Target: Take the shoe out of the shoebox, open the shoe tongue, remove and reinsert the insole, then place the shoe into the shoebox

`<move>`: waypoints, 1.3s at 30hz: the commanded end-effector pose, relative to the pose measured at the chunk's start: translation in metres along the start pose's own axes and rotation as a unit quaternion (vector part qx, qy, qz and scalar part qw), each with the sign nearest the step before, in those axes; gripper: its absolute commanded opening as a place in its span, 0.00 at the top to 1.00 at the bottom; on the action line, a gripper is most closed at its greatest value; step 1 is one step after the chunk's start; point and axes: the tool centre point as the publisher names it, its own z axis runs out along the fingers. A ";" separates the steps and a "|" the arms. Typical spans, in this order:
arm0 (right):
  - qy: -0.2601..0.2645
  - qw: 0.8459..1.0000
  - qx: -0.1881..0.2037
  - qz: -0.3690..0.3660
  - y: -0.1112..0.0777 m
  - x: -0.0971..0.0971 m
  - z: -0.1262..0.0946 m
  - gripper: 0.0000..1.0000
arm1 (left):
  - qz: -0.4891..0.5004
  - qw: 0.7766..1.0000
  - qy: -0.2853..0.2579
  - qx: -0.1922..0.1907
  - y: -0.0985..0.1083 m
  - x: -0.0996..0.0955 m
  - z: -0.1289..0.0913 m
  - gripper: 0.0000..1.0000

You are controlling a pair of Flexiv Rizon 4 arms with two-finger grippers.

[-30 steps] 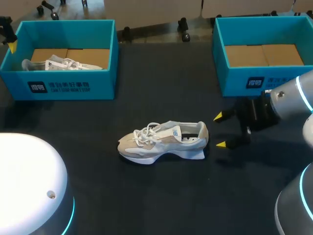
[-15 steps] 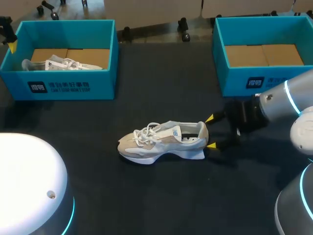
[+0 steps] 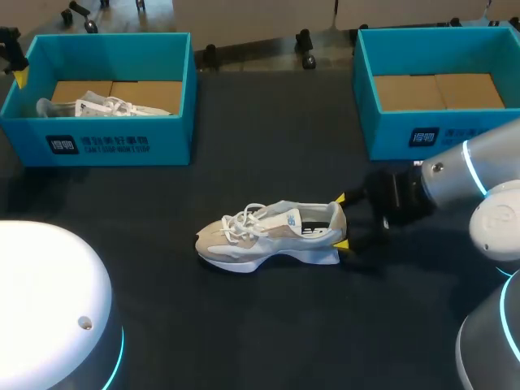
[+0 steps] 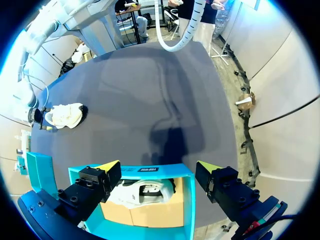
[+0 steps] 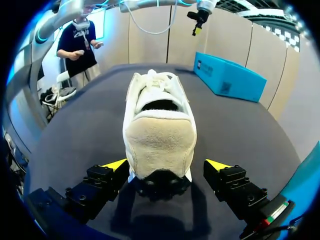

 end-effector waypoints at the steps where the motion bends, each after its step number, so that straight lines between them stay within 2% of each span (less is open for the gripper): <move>1: 0.003 1.000 0.001 0.000 0.000 -0.005 0.009 0.00 | 0.000 1.000 0.001 0.000 0.000 0.000 0.000 0.00; 20: 0.005 1.000 -0.020 0.009 0.006 0.001 0.036 0.00 | 0.000 1.000 0.001 0.000 0.000 0.000 0.000 0.00; 34: 0.009 1.000 -0.013 0.017 -0.001 0.005 0.046 0.00 | 0.000 1.000 0.001 0.000 0.000 0.000 0.000 0.00; 35: 0.010 1.000 -0.013 0.018 -0.002 0.006 0.047 0.15 | 0.000 1.000 0.001 0.000 0.000 0.000 0.000 0.00; 36: 0.010 1.000 -0.012 0.019 -0.002 0.007 0.048 0.55 | 0.000 1.000 0.001 0.000 0.000 0.000 0.000 0.00; 37: 0.010 1.000 -0.012 0.019 -0.002 0.007 0.048 0.67 | 0.000 1.000 0.001 0.000 0.000 0.000 0.000 0.00; 38: 0.010 1.000 -0.011 0.020 -0.002 0.007 0.048 0.93 | 0.000 1.000 0.001 0.000 0.000 0.000 0.000 0.00; 39: 0.010 1.000 -0.010 0.021 -0.002 0.007 0.048 1.00 | 0.000 1.000 0.001 0.000 0.000 0.000 0.000 0.00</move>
